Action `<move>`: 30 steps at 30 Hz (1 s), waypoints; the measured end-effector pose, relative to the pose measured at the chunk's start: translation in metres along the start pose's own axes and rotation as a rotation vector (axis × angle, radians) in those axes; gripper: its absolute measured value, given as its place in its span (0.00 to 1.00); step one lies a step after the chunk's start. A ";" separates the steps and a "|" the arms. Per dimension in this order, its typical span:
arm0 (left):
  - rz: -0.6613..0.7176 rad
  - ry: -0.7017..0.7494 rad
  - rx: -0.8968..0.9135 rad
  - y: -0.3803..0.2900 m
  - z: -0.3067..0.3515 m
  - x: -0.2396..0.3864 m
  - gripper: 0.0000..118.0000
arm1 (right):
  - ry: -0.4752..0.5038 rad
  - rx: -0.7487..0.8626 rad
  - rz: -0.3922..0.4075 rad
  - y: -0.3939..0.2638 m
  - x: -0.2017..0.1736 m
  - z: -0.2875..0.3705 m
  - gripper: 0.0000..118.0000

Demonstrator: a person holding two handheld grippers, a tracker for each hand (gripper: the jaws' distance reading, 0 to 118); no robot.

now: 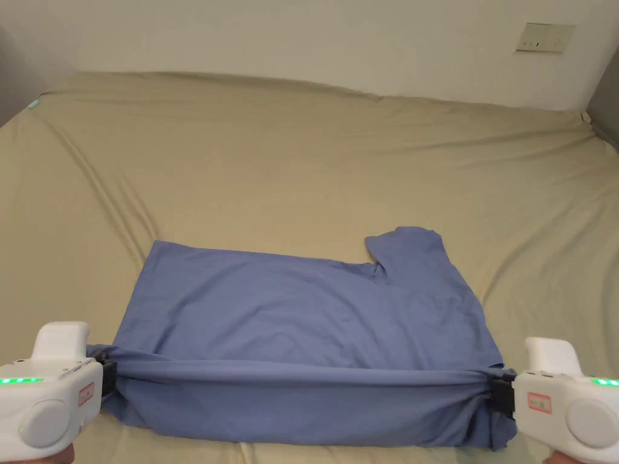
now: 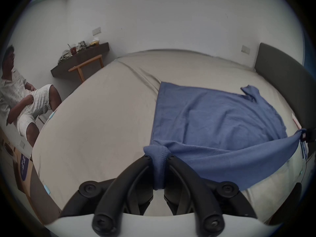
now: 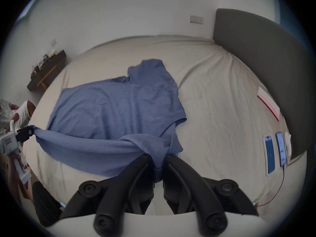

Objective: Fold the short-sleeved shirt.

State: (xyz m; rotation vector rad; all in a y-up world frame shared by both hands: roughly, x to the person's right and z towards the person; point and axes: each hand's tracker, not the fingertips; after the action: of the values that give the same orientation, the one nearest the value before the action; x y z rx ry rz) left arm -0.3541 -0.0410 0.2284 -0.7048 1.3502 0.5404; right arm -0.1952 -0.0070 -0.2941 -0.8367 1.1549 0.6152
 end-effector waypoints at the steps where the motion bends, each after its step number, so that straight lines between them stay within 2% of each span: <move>1: -0.016 0.010 -0.027 0.002 -0.014 0.003 0.05 | -0.008 -0.022 0.010 0.007 -0.001 -0.016 0.06; 4: -0.043 0.028 -0.098 0.002 -0.046 0.011 0.05 | -0.025 -0.107 0.051 0.018 0.000 -0.064 0.06; 8: -0.090 0.048 -0.138 0.005 -0.072 0.023 0.05 | -0.036 -0.158 0.066 0.023 -0.001 -0.107 0.06; 11: -0.162 0.055 -0.143 0.015 -0.075 0.027 0.05 | -0.037 -0.167 0.062 0.026 -0.003 -0.118 0.06; 13: -0.158 0.047 -0.157 0.019 -0.078 0.026 0.05 | -0.042 -0.165 0.060 0.030 0.009 -0.129 0.06; 15: -0.151 0.038 -0.158 0.023 -0.079 0.026 0.11 | -0.046 -0.163 0.055 0.030 0.011 -0.132 0.09; 16: -0.152 0.039 -0.161 0.025 -0.078 0.026 0.21 | -0.044 -0.157 0.051 0.028 0.009 -0.126 0.14; 17: -0.151 0.040 -0.158 0.027 -0.076 0.028 0.44 | -0.050 -0.139 0.046 0.028 0.009 -0.120 0.30; 18: -0.154 0.056 -0.156 0.030 -0.073 0.030 0.63 | -0.068 -0.096 0.045 0.029 0.010 -0.116 0.52; 19: -0.155 0.075 -0.150 0.030 -0.068 0.027 0.80 | -0.129 -0.052 0.064 0.031 0.009 -0.109 0.78; 20: -0.152 0.064 -0.144 0.033 -0.061 0.026 0.88 | -0.226 -0.011 0.104 0.030 -0.001 -0.091 0.89; 21: -0.139 0.036 -0.121 0.037 -0.052 0.026 0.90 | -0.267 0.027 0.125 0.032 -0.002 -0.081 0.92; 23: -0.119 -0.007 0.003 0.046 -0.020 0.028 0.91 | -0.211 0.171 0.115 0.038 -0.003 -0.044 0.95; 25: -0.108 0.001 0.116 0.055 0.013 0.033 0.91 | -0.183 0.266 0.101 0.045 -0.002 -0.017 0.93; 30: -0.036 -0.055 0.441 0.066 0.110 0.048 0.91 | -0.120 0.570 0.075 0.044 -0.040 0.097 0.94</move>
State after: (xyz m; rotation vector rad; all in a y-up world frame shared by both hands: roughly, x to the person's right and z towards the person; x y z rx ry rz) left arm -0.3194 0.0819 0.1795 -0.3496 1.3424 0.2174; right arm -0.1901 0.0974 -0.2500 -0.2678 1.1729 0.3587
